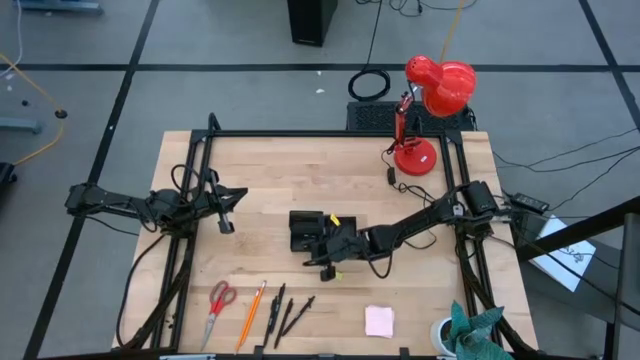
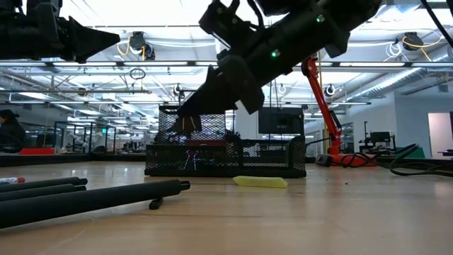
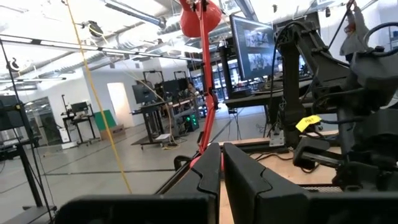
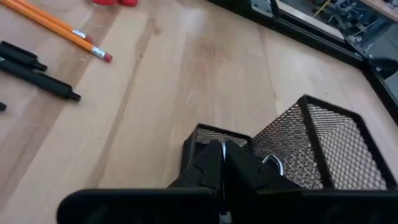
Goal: Pick and place office supplies into organizer
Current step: Put the black binder clip into the mesh desk organizer, then put the yellow eraser into the mesh desk organizer
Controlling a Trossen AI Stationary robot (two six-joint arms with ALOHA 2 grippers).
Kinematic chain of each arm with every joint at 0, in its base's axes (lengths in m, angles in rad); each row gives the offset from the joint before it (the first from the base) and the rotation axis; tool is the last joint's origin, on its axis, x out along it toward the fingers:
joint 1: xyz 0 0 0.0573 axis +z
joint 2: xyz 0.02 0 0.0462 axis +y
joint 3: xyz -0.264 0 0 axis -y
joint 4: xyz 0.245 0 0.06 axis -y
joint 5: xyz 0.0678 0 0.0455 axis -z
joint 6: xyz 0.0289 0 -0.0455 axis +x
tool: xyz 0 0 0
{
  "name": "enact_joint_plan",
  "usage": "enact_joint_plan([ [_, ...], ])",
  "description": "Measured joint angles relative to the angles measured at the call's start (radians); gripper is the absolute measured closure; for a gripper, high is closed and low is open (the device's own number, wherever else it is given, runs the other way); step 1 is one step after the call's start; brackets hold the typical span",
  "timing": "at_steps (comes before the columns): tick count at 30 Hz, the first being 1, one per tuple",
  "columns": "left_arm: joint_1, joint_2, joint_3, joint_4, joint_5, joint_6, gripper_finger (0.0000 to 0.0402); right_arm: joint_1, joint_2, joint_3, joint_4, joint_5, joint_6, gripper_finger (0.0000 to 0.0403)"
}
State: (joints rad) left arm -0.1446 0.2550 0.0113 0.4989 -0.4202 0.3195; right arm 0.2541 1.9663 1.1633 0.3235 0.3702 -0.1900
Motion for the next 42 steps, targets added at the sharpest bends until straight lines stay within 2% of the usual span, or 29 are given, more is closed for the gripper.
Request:
enact_joint_plan([
  [11, 0.0, 0.0, 0.0, 0.0, 0.0, 0.012, 0.0376, -0.033, 0.0, -0.009, -0.033, -0.001, 0.101, 0.0401],
  [25, 0.0, 0.0, 0.0, 0.0, 0.0, 0.001, 0.0376, -0.037, 0.0, -0.01, -0.079, -0.011, 0.101, 0.04],
  [32, 0.0, 0.0, 0.0, -0.001, 0.0, 0.0, 0.0376, -0.039, 0.0, -0.01, -0.09, -0.057, 0.125, 0.037],
  [42, 0.0, 0.0, 0.0, -0.001, 0.0, 0.0, 0.0376, -0.038, 0.0, -0.01, -0.091, -0.06, 0.126, 0.0329],
])
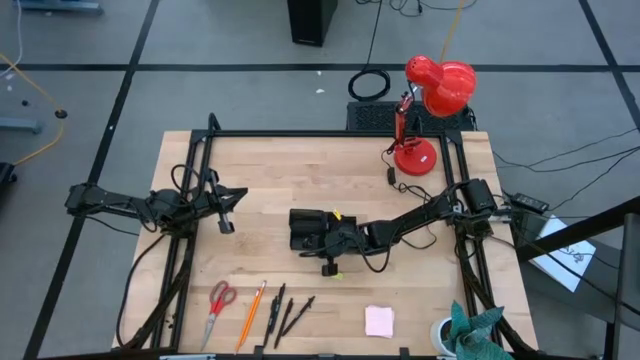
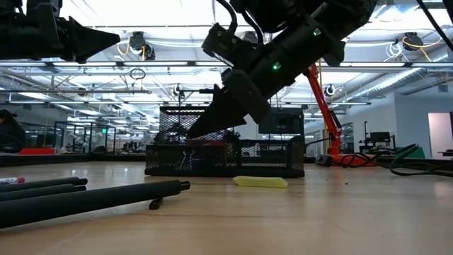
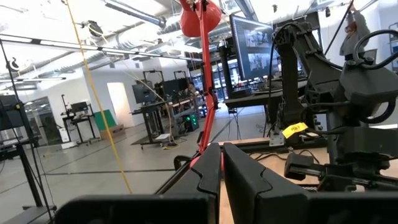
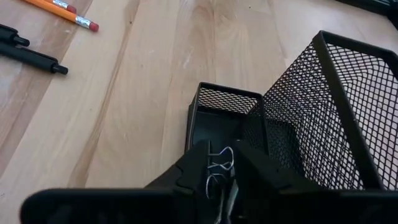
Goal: Pick and place office supplies into organizer
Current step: Put the yellow eraser into the mesh desk organizer
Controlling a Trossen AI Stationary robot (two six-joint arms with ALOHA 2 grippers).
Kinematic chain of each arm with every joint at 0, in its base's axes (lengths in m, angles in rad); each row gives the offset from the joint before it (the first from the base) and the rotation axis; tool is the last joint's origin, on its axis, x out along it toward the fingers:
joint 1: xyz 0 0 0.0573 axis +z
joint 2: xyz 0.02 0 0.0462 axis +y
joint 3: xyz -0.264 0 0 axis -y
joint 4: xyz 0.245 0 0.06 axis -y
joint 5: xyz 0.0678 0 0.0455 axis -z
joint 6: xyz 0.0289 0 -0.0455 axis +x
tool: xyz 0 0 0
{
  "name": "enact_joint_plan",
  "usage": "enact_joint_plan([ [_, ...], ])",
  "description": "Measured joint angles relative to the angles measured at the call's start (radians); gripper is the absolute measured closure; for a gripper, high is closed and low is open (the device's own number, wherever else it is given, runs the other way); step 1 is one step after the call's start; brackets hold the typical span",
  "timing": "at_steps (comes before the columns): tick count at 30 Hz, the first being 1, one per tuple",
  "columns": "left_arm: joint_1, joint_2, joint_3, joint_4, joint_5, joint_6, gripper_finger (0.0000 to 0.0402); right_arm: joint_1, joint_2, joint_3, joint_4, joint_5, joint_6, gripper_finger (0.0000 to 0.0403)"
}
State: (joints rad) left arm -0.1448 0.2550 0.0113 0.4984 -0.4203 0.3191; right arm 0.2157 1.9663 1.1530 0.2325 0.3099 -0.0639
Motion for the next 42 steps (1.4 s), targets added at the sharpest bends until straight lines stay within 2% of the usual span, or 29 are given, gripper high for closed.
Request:
enact_joint_plan([
  [8, 0.0, 0.0, 0.0, 0.0, 0.0, 0.004, 0.0376, 0.006, -0.018, 0.0, 0.005, 0.0, -0.009, 0.0317],
  [15, -0.003, 0.0, 0.003, -0.005, 0.029, -0.003, 0.0376, 0.07, -0.091, 0.0, 0.0, 0.003, -0.073, 0.0332],
  [20, -0.036, 0.022, 0.083, -0.204, 0.035, -0.038, 0.0376, 0.109, -0.153, 0.0, -0.004, 0.066, -0.087, 0.0377],
  [22, -0.056, 0.058, 0.111, -0.248, 0.036, -0.059, 0.0376, 0.123, -0.175, 0.0, -0.03, 0.105, -0.103, 0.0395],
  [29, -0.11, 0.266, 0.196, -0.24, 0.099, -0.088, 0.0376, 0.157, -0.193, 0.0, -0.097, 0.235, -0.109, 0.04],
  [32, -0.12, 0.374, 0.247, -0.241, 0.176, -0.123, 0.0376, 0.159, -0.193, 0.0, -0.095, 0.24, -0.109, 0.04],
  [35, -0.133, 0.478, 0.297, -0.235, 0.234, -0.095, 0.0376, 0.16, -0.193, 0.0, -0.092, 0.239, -0.109, 0.0401],
  [38, -0.141, 0.563, 0.334, -0.236, 0.227, -0.076, 0.0376, 0.159, -0.193, 0.0, -0.087, 0.238, -0.112, 0.0401],
  [42, -0.149, 0.624, 0.355, -0.219, 0.159, -0.019, 0.0376, 0.159, -0.193, 0.0, -0.087, 0.237, -0.101, 0.0402],
])
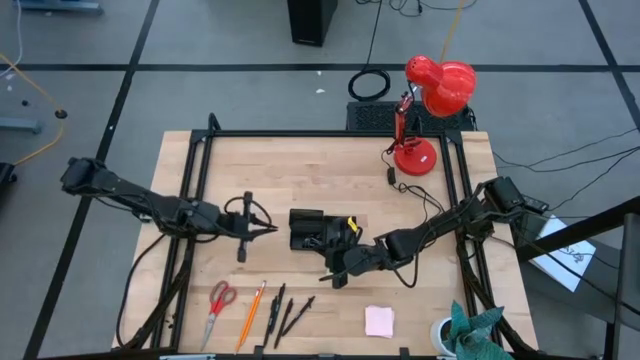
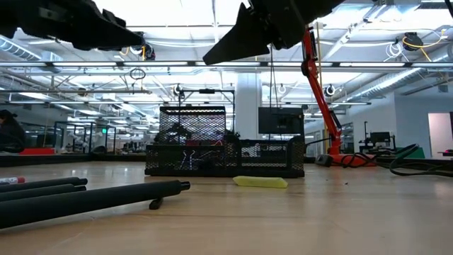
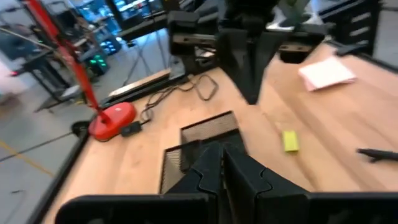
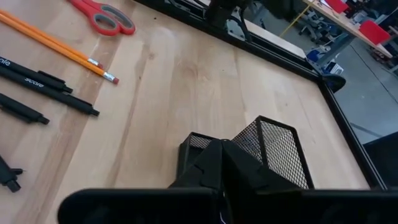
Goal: Pick and place office supplies into organizer
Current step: Put the yellow eraser into the mesh desk organizer
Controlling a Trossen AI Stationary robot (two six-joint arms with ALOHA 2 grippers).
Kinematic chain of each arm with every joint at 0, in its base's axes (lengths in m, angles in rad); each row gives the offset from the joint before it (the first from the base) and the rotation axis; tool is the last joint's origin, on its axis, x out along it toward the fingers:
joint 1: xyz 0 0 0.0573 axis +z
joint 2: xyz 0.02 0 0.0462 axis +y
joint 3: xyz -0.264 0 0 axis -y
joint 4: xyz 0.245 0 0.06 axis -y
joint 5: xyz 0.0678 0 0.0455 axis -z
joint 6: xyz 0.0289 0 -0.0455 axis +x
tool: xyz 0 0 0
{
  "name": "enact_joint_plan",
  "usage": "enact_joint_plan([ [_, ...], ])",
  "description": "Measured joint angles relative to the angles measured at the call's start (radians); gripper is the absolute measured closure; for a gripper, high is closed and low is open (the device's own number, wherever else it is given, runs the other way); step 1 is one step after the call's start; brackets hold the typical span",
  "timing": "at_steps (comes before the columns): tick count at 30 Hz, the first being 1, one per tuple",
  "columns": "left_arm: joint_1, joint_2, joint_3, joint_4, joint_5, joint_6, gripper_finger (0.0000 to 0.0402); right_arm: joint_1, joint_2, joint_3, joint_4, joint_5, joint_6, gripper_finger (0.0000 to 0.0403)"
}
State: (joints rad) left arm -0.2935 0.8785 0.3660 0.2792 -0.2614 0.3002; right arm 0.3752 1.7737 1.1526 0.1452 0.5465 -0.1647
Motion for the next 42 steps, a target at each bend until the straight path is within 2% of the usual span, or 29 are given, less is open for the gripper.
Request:
enact_joint_plan([
  [8, -0.04, -0.053, 0.0, 0.007, -0.029, 0.036, 0.0376, 0.01, 0.0, -0.006, 0.008, 0.001, 0.028, 0.0402],
  [13, -0.07, -0.108, -0.001, -0.055, -0.079, 0.032, 0.0376, 0.035, -0.046, -0.069, 0.033, 0.002, 0.079, 0.0402],
  [20, -0.082, -0.139, -0.002, -0.107, -0.111, 0.008, 0.0376, 0.069, -0.176, -0.299, 0.361, 0.003, 0.119, 0.0402],
  [22, -0.082, -0.14, -0.002, -0.109, -0.111, 0.008, 0.0376, 0.072, -0.193, -0.347, 0.39, 0.003, 0.16, 0.0403],
  [27, -0.082, -0.14, -0.002, -0.105, -0.12, 0.005, 0.0376, 0.086, -0.173, -0.372, 0.389, 0.004, 0.283, 0.0403],
  [34, -0.081, -0.14, -0.002, -0.101, -0.143, 0.002, 0.0376, 0.196, -0.079, -0.373, 0.339, -0.001, 0.455, 0.0402],
  [38, -0.081, -0.14, -0.002, -0.083, -0.143, -0.003, 0.0376, 0.229, -0.033, -0.373, 0.36, -0.001, 0.492, 0.0379],
  [42, -0.081, -0.14, -0.002, -0.066, -0.142, -0.015, 0.0376, 0.232, 0.0, -0.359, 0.367, -0.009, 0.492, 0.0323],
])
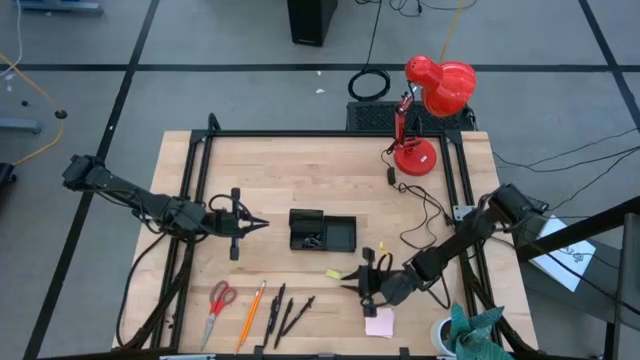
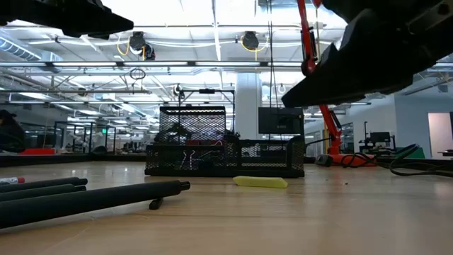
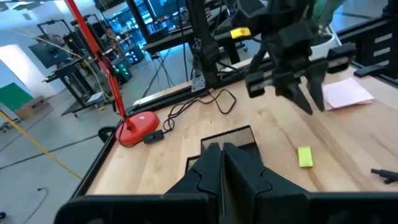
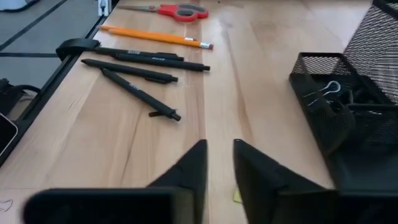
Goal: Pick and place office supplies into organizer
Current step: Put the yellow eraser into the mesh desk organizer
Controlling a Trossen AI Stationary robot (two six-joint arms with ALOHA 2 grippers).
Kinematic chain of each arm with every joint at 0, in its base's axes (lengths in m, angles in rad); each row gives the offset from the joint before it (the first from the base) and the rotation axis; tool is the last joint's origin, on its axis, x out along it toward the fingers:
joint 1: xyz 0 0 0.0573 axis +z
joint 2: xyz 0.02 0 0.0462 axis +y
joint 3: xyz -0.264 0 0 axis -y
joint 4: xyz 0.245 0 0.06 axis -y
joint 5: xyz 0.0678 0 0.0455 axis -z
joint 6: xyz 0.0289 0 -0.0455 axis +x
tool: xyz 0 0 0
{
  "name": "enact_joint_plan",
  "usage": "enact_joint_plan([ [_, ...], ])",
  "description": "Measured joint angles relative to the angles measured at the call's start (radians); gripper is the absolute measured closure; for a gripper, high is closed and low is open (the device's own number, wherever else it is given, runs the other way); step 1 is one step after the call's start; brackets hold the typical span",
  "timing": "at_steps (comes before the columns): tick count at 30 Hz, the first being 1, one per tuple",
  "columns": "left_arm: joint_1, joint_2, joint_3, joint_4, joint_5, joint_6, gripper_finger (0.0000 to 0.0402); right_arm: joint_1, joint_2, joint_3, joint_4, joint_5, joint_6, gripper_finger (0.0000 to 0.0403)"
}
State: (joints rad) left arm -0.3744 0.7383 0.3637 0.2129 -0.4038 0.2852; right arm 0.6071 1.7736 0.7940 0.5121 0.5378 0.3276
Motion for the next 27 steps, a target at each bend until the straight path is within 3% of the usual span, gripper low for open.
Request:
enact_joint_plan([
  [6, 0.0, 0.0, 0.0, -0.001, 0.0, 0.001, 0.0376, -0.003, 0.025, 0.007, 0.007, -0.041, -0.026, 0.0222],
  [10, 0.0, 0.0, 0.0, -0.001, 0.0, 0.001, 0.0376, -0.007, 0.051, 0.011, 0.014, -0.04, -0.017, 0.0182],
  [20, 0.0, 0.0, 0.0, 0.001, -0.006, 0.001, 0.0376, -0.046, 0.192, 0.092, 0.002, -0.016, 0.011, 0.0184],
  [27, 0.0, 0.0, 0.0, 0.001, -0.008, 0.0, 0.0376, -0.056, 0.204, 0.134, -0.173, 0.068, 0.075, 0.0187],
])
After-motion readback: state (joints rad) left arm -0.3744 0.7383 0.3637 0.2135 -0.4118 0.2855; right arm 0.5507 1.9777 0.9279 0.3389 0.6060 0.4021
